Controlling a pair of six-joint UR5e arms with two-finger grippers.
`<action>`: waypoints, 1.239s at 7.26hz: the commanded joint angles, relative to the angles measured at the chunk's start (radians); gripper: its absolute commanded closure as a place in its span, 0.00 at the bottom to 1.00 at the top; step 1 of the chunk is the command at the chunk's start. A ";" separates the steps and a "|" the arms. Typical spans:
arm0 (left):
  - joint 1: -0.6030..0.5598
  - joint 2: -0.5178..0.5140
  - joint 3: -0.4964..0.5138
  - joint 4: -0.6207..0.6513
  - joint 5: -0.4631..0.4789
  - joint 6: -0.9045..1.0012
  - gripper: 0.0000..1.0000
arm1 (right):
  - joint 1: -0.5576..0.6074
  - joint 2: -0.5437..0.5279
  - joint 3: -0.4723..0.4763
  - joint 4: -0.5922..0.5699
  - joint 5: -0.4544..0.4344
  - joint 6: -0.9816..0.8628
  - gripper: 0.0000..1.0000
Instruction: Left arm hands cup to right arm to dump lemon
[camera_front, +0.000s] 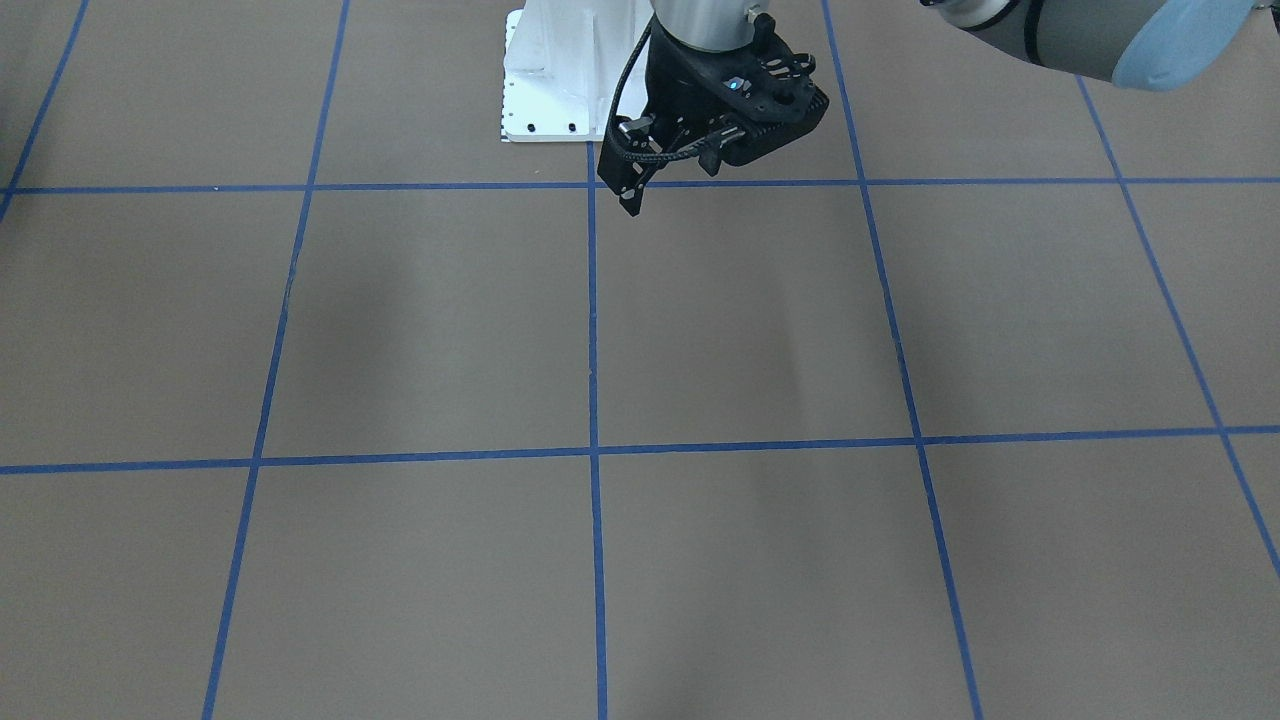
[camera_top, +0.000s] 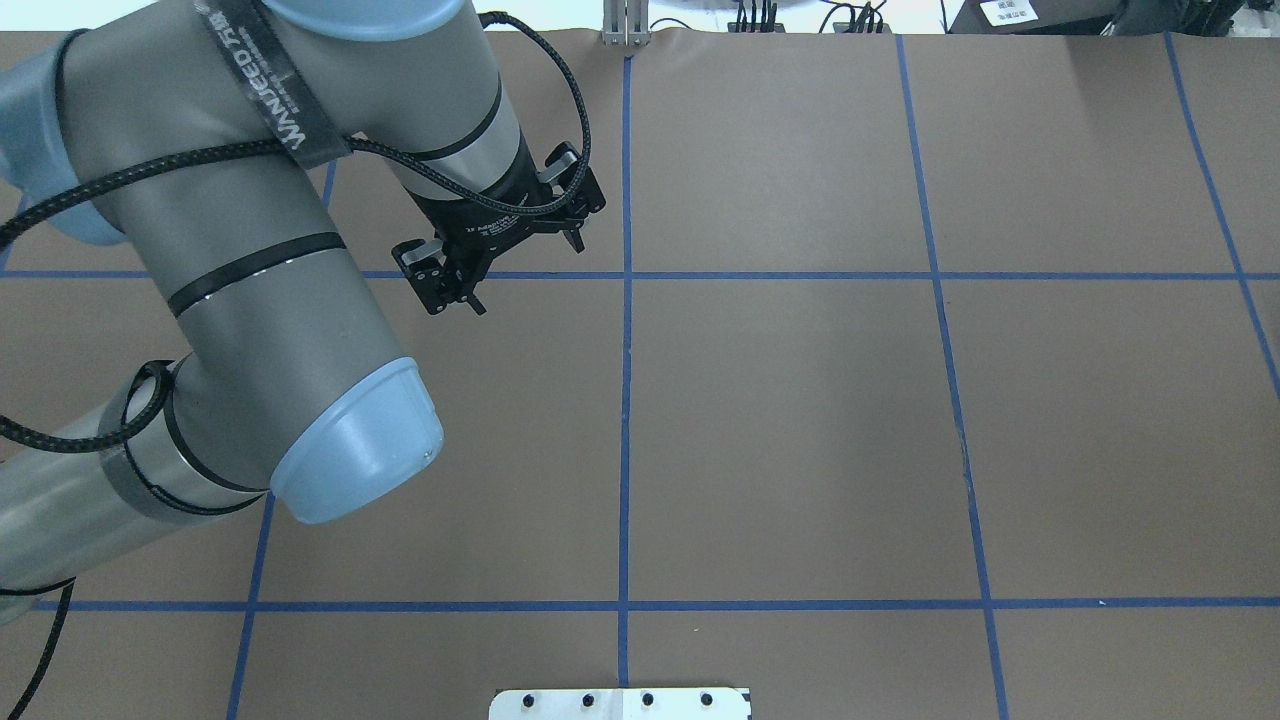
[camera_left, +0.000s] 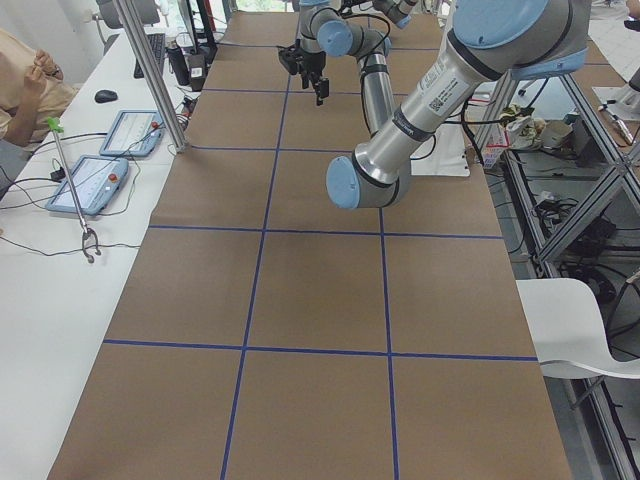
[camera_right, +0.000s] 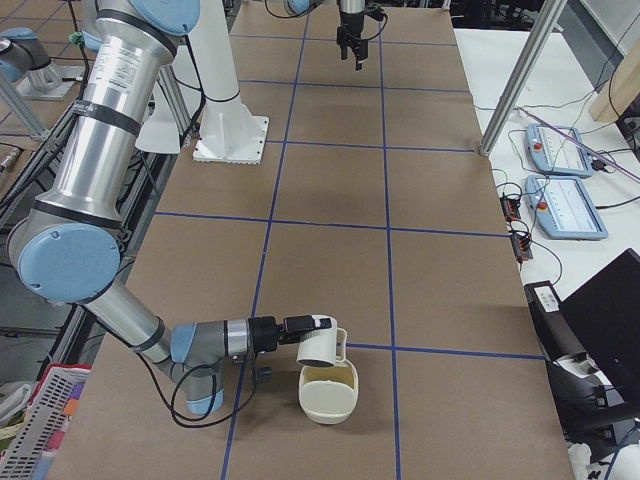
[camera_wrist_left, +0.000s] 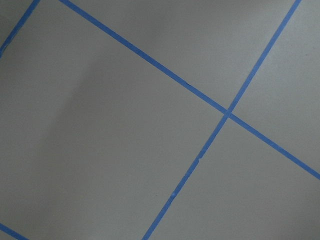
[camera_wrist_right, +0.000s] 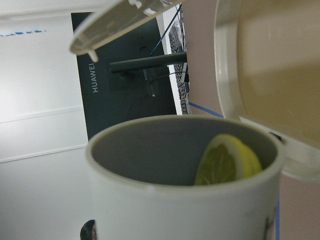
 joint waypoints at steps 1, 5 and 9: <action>0.000 0.000 0.000 0.004 0.005 0.000 0.00 | 0.097 0.002 0.000 0.000 0.097 0.114 0.86; 0.000 -0.008 -0.005 0.063 0.046 -0.001 0.00 | 0.179 0.020 0.001 0.000 0.190 0.286 0.84; 0.026 -0.031 -0.016 0.109 0.098 0.000 0.00 | 0.293 0.023 0.003 0.000 0.305 0.456 0.82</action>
